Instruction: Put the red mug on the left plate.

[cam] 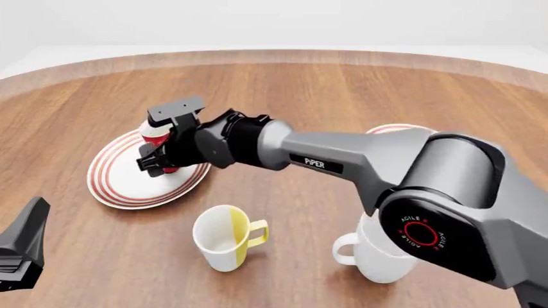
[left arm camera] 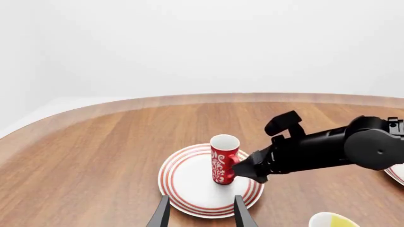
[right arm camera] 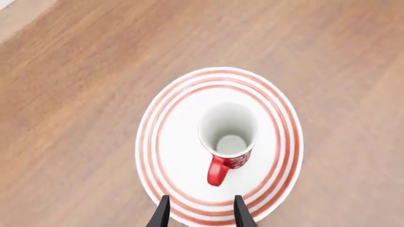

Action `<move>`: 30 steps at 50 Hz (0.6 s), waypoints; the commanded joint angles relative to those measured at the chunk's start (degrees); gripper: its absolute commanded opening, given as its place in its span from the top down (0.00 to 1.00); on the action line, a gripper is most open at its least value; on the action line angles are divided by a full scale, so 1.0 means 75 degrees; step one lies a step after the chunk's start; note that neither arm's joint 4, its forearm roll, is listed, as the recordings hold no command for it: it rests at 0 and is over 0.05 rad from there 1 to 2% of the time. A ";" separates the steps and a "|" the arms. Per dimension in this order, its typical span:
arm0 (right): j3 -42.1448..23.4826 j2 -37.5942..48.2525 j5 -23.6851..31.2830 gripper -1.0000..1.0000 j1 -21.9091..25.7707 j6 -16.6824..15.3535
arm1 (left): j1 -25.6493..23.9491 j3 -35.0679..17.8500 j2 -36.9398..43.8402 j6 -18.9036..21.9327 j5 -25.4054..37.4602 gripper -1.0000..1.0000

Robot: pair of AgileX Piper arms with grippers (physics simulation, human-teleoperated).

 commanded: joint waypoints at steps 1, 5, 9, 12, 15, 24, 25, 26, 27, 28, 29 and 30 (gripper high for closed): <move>0.0413 -0.0365 -0.0215 0.00 -0.0035 -0.0030 | 0.0000 0.0000 0.0000 0.0000 0.0000 0.00; 0.0633 -0.0538 -0.0307 0.00 -0.0020 -0.0071 | 0.0000 0.0000 0.0000 0.0000 0.0000 0.00; 0.0907 -0.0751 -0.0389 0.00 0.0000 -0.0181 | 0.0000 0.0000 0.0000 0.0000 0.0000 0.00; 0.1025 -0.0857 -0.0459 0.00 -0.0011 -0.0185 | 0.0000 0.0000 0.0000 0.0000 0.0000 0.00; 0.1229 -0.1043 -0.0566 0.00 0.0001 -0.0224 | 0.0000 0.0000 0.0000 0.0000 0.0000 0.00; 0.1715 -0.1501 -0.0819 0.00 0.0011 -0.0269 | 0.0000 0.0000 0.0000 0.0000 0.0000 0.00; 0.1761 -0.1535 -0.0838 0.00 0.0011 -0.0284 | 0.0000 0.0000 0.0000 0.0000 0.0000 0.00; 0.1763 -0.1536 -0.0839 0.00 0.0011 -0.0284 | 0.0000 0.0000 0.0000 0.0000 0.0000 0.00; 0.1849 -0.1596 -0.0878 0.00 0.0019 -0.0302 | 0.0000 0.0000 0.0000 0.0000 0.0000 0.00; 0.1924 -0.1656 -0.0920 0.00 0.0016 -0.0303 | 0.0000 0.0000 0.0000 0.0000 0.0000 0.00; 0.1989 -0.1708 -0.0962 0.00 0.0021 -0.0285 | 0.0000 0.0000 0.0000 0.0000 0.0000 0.00; 0.2027 -0.1743 -0.0982 0.00 0.0015 -0.0296 | 0.0000 0.0000 0.0000 0.0000 0.0000 0.00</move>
